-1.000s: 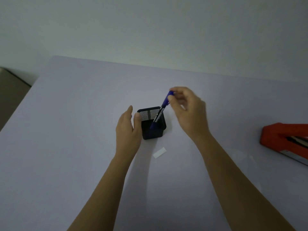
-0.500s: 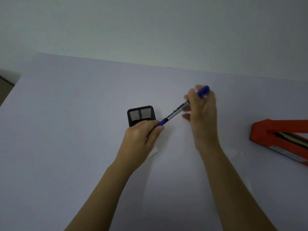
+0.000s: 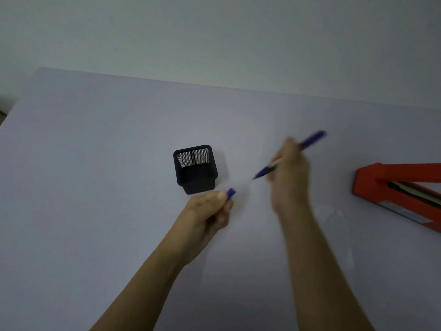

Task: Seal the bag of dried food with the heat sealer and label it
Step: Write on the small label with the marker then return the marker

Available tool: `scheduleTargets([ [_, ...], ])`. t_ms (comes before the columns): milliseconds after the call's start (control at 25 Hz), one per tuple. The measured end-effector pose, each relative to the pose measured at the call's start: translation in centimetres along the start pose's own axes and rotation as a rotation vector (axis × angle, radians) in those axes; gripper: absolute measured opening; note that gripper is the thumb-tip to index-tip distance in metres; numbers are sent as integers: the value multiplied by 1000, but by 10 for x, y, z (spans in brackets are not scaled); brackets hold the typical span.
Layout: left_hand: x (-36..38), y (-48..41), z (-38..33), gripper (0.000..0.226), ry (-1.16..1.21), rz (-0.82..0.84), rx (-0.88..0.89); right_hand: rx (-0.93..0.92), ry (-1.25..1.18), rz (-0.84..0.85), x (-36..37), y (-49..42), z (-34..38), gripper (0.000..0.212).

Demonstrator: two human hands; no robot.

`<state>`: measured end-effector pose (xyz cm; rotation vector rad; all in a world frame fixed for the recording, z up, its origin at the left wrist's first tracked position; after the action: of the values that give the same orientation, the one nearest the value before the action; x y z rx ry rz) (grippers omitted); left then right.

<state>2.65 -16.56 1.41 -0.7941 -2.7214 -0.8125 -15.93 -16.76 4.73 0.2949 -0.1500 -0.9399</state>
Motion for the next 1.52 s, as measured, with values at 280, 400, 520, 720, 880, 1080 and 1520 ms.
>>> scheduleTargets([
  [280,-117,45,19,17,-520,-506,-33,-267,6,272,-7,-5,43,35],
  [400,-135,47,14,17,-951,-620,31,-202,-54,288,-8,15,-1,28],
  [520,-142,40,20,5,-1232,-594,109,-174,-8,330,-4,36,-40,23],
  [720,-149,30,35,11,-1290,-527,130,-188,168,416,15,59,-74,37],
  [880,-144,45,24,47,-1190,-652,140,-195,162,411,18,60,-79,38],
  [1080,-75,35,31,27,-1339,-419,529,-110,115,410,29,60,-91,31],
  [1520,-70,-16,65,24,-1329,-383,495,-139,148,382,28,61,-107,28],
])
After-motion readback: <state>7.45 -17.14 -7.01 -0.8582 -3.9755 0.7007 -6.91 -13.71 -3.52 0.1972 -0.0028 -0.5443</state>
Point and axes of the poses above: each hand's wrist, its own y-axis away from the middle knuckle, its own x-axis out of the palm, z = x × y, the point moved 8 cm from there along -y, towards the middle knuckle, and after that the axes turned 4 degrees about -y, right-handed, at the moved point
